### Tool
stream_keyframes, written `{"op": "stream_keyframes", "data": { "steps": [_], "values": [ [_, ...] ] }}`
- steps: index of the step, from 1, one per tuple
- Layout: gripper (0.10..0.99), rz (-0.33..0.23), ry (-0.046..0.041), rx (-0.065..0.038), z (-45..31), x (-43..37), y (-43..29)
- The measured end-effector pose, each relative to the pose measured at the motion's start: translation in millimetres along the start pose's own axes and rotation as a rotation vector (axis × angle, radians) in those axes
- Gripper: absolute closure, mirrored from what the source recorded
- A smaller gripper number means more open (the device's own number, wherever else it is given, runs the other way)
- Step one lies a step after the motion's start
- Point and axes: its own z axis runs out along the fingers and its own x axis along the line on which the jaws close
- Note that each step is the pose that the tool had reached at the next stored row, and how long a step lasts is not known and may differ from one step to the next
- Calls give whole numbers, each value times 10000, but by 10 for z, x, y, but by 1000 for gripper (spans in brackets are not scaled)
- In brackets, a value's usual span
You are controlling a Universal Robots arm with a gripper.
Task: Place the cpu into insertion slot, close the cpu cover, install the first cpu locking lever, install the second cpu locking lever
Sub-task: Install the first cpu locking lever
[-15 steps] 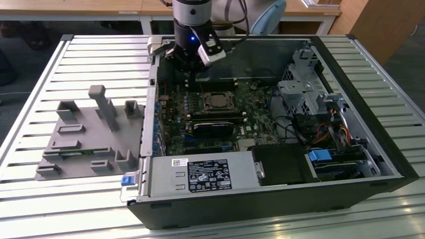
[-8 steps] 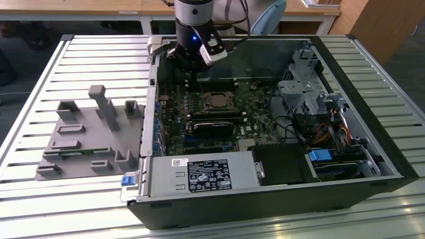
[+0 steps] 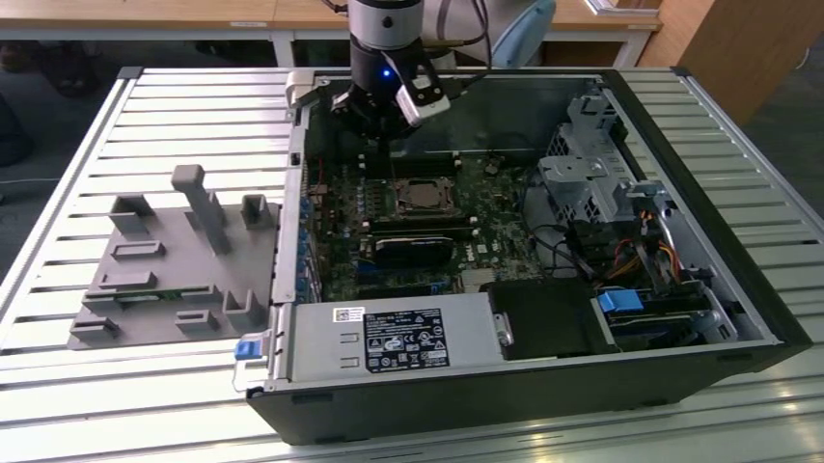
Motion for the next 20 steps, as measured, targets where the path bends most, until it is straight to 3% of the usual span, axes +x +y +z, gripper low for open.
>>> {"op": "stream_keyframes", "data": {
  "steps": [15, 17, 20],
  "values": [
    [980, -1, 9, 0, 13, -339, 20],
    [980, 0, 11, -38, 13, -340, 19],
    [980, -3, -9, -190, 16, -340, 19]
  ]
}}
